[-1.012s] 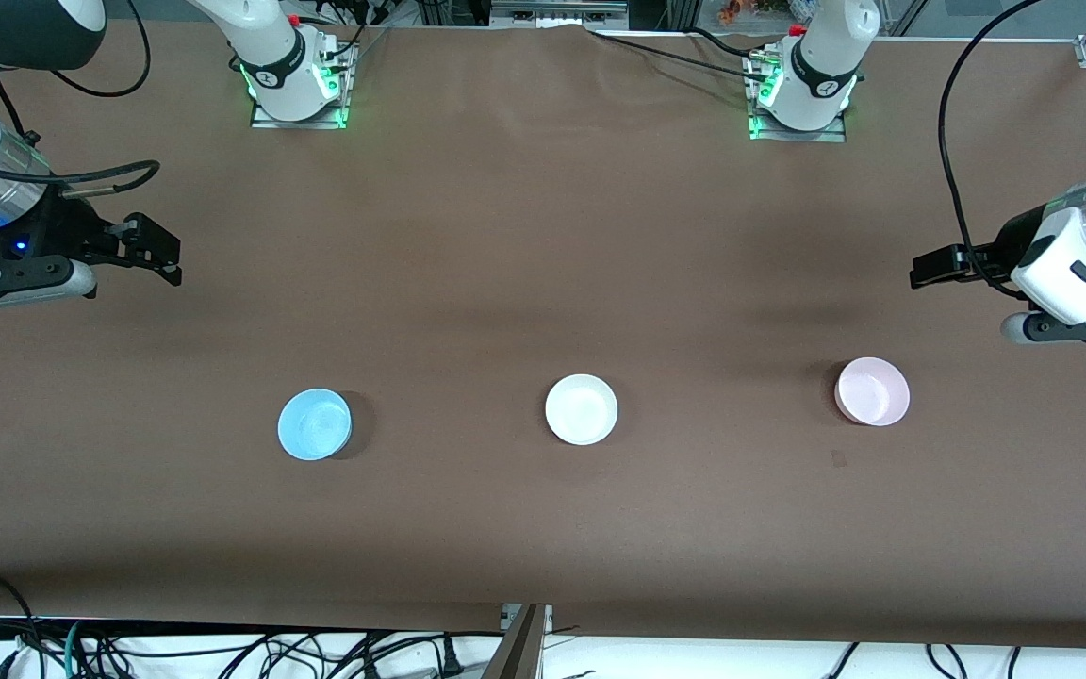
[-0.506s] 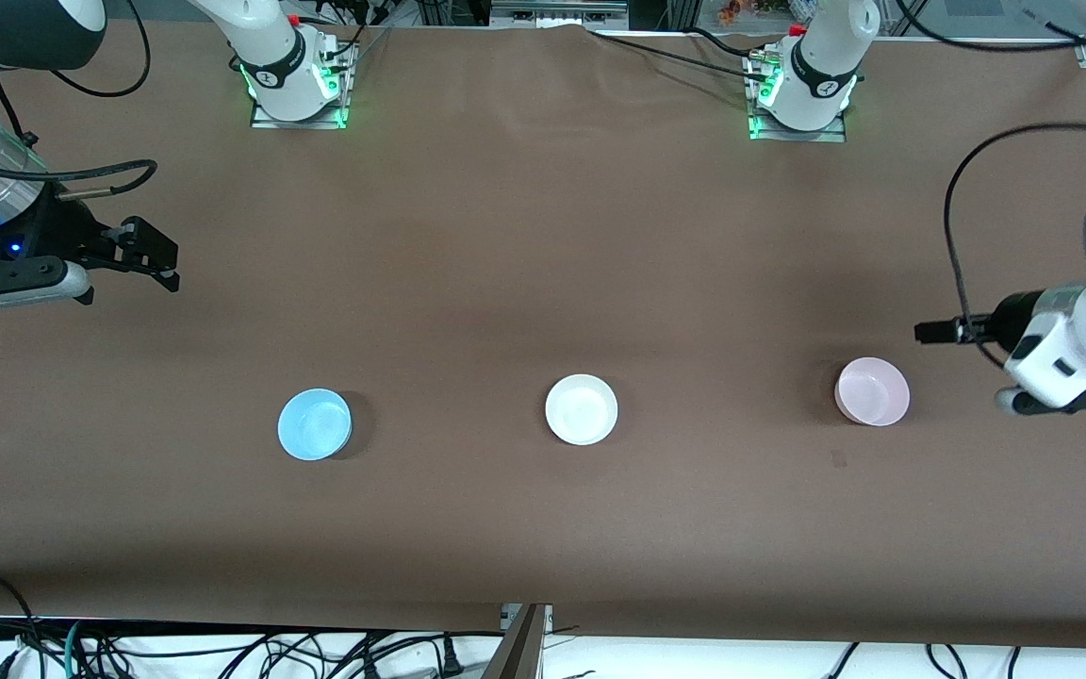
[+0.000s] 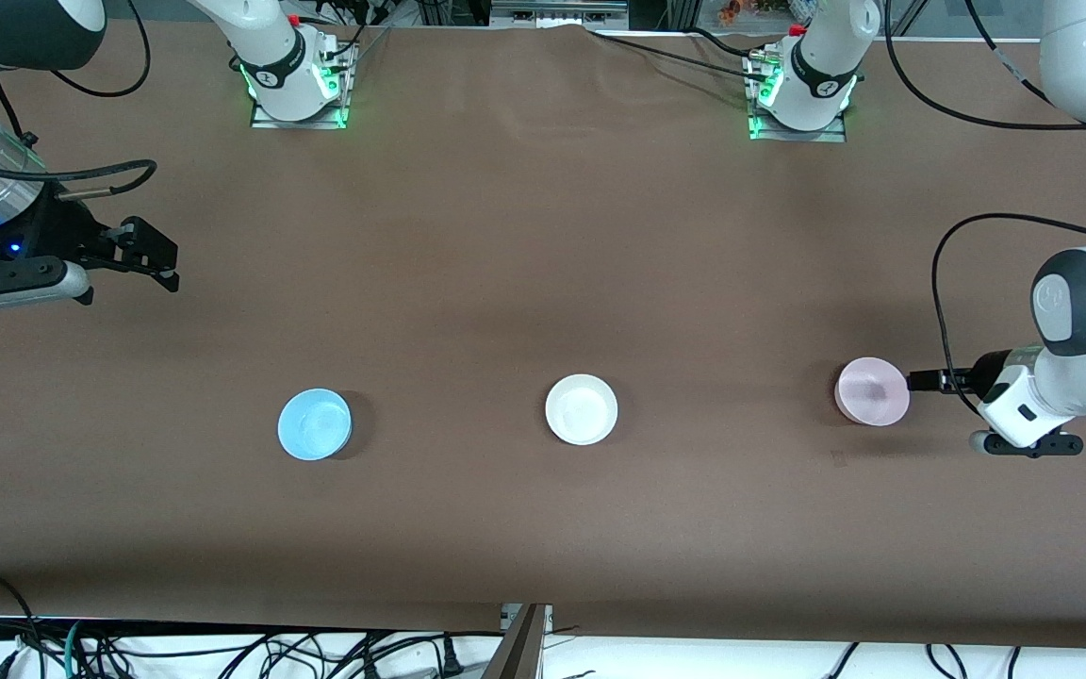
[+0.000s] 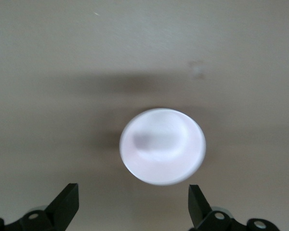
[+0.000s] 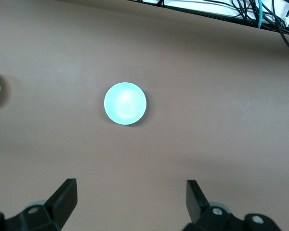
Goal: Stack pink and blue bowls on white bowl
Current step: 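Close the left gripper on the pink bowl rim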
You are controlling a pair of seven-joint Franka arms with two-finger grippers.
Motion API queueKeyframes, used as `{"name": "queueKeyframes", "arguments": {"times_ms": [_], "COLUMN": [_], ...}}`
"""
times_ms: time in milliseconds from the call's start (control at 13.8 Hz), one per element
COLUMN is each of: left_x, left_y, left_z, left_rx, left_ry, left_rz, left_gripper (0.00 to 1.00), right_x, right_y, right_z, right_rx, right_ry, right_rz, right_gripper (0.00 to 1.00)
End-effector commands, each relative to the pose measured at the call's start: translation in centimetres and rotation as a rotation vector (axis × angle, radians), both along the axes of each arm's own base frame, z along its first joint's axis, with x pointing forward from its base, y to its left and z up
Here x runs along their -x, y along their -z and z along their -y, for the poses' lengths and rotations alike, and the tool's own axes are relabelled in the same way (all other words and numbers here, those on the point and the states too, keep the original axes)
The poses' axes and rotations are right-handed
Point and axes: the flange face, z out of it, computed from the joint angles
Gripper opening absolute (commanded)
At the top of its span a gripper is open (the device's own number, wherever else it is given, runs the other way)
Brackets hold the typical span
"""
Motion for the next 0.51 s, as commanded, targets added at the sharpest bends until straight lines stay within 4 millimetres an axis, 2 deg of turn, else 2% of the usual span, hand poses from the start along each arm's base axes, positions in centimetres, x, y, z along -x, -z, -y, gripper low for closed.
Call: {"name": "queueKeyframes", "arguments": {"times_ms": [0,217,434], "left_x": [1.0,1.0,1.5], "left_y": [2.6,7.2,9.3], "left_z": [-2.3,-2.9,-3.2], "left_rx": [-0.004,0.048,0.067], "left_ry": [0.013,0.034,0.011], "left_rz": [0.078,0.153,0.173], "left_gripper": [0.97,0.95,0.89], "right_x": [0.7,0.8,0.8], "right_y": [-0.3,-0.3,-0.3], "right_z": [0.3,0.3,0.4], "right_rx": [0.000,0.001,0.001], "right_ry": [-0.004,-0.004,-0.003], "right_rz": [0.007,0.005,0.002], "right_gripper": [1.00,1.00,1.00]}}
